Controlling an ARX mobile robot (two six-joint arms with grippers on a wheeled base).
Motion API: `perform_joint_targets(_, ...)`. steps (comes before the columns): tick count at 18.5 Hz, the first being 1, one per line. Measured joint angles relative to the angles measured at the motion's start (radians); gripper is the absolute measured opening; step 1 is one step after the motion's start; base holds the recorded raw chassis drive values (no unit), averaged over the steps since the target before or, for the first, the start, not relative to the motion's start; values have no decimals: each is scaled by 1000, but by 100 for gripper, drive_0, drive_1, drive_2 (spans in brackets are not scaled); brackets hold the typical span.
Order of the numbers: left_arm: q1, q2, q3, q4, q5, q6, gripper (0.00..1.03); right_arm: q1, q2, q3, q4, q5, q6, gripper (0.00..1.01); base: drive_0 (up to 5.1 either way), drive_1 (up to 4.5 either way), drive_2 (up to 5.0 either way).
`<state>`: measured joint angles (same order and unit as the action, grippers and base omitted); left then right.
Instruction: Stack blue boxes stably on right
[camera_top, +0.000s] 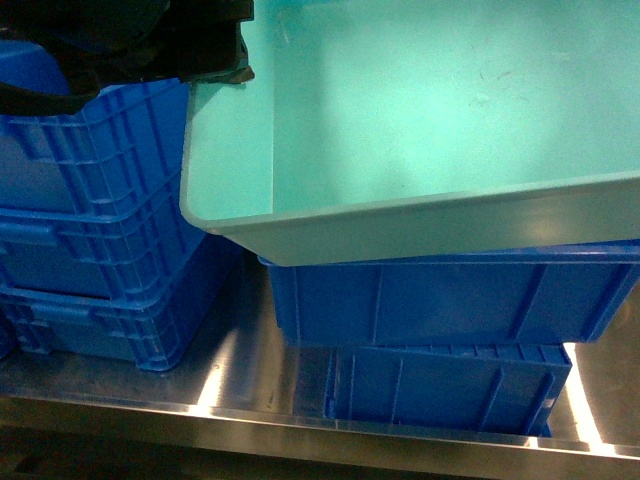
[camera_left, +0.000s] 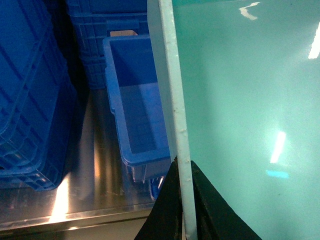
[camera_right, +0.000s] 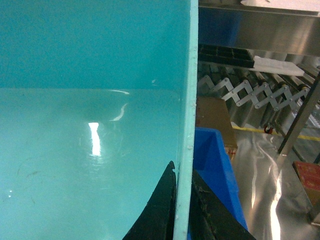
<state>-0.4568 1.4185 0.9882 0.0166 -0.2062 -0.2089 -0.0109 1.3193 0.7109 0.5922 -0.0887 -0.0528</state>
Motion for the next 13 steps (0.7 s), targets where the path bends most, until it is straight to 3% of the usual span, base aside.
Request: perform_joint_targets(13, 8, -2, 0, 4, 0, 0, 2, 11, -6, 0, 10, -2, 0, 7, 258, -401, -401)
